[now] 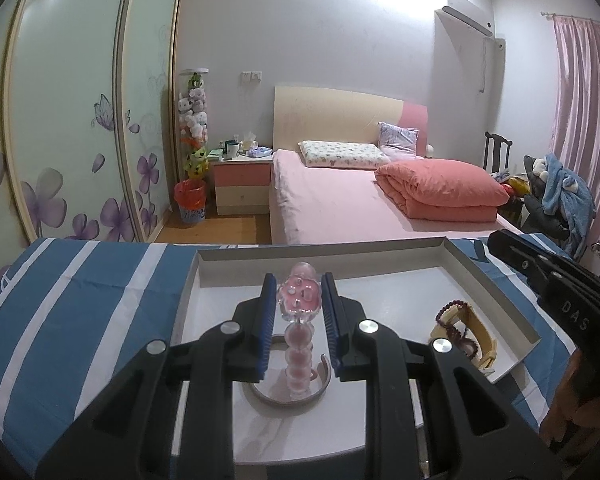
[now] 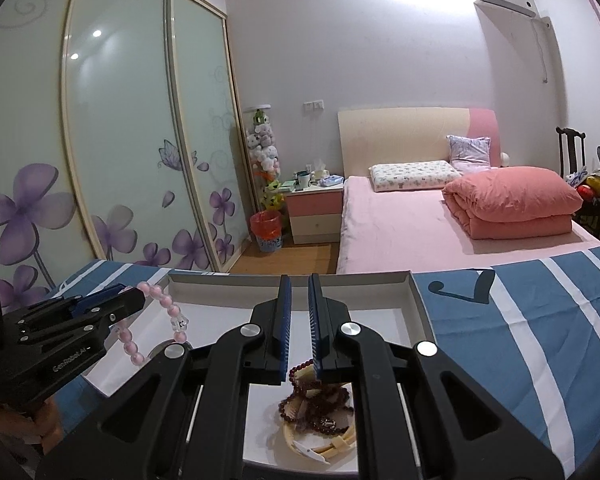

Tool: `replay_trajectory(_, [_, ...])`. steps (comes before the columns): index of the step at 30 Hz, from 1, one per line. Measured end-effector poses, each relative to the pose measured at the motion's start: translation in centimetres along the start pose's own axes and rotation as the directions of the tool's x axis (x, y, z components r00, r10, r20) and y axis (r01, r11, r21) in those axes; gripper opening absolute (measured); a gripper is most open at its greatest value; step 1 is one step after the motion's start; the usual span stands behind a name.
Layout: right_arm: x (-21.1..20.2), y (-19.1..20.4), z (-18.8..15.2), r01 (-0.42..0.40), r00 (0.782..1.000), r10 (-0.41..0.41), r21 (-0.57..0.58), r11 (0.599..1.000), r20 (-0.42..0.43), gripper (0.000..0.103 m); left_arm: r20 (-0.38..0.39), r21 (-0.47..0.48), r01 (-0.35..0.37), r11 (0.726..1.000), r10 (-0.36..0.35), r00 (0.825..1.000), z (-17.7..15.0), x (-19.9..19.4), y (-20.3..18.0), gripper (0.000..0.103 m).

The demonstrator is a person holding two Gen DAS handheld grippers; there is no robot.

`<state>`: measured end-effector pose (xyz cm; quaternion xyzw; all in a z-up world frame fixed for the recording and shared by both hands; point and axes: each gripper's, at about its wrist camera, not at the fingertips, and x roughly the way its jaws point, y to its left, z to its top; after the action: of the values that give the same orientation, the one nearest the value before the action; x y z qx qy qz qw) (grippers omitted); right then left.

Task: Organize jewelry
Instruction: 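Release the red beads onto the watch with the right gripper while the left drops the pink bracelet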

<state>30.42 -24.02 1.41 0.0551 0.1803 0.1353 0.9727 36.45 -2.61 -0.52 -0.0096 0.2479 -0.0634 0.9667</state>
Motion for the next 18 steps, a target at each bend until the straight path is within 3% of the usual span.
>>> replay_trajectory(2, [-0.01, 0.09, 0.02, -0.004, 1.0, 0.004, 0.0, 1.0, -0.001, 0.015, -0.007, 0.0, -0.001, 1.0, 0.001, 1.0, 0.01, 0.29, -0.01, 0.023])
replay_trajectory(5, [0.0, 0.14, -0.02, 0.002, 1.0, -0.002, -0.001, 1.0, 0.008, 0.035, -0.003, -0.001, -0.007, 1.0, 0.007, 1.0, -0.12, 0.5, 0.06, 0.025])
replay_trajectory(7, [0.07, 0.2, 0.04, 0.003, 1.0, -0.003, -0.001, 1.0, 0.013, 0.036, 0.002, -0.002, -0.01, 1.0, 0.01, 1.0, -0.1, 0.42, 0.12, 0.032])
replay_trajectory(18, [-0.05, 0.24, 0.09, 0.01, 1.0, -0.01, -0.001, 1.0, 0.024, 0.036, 0.008, 0.002, -0.016, 1.0, 0.016, 1.0, -0.02, 0.06, 0.23, 0.033])
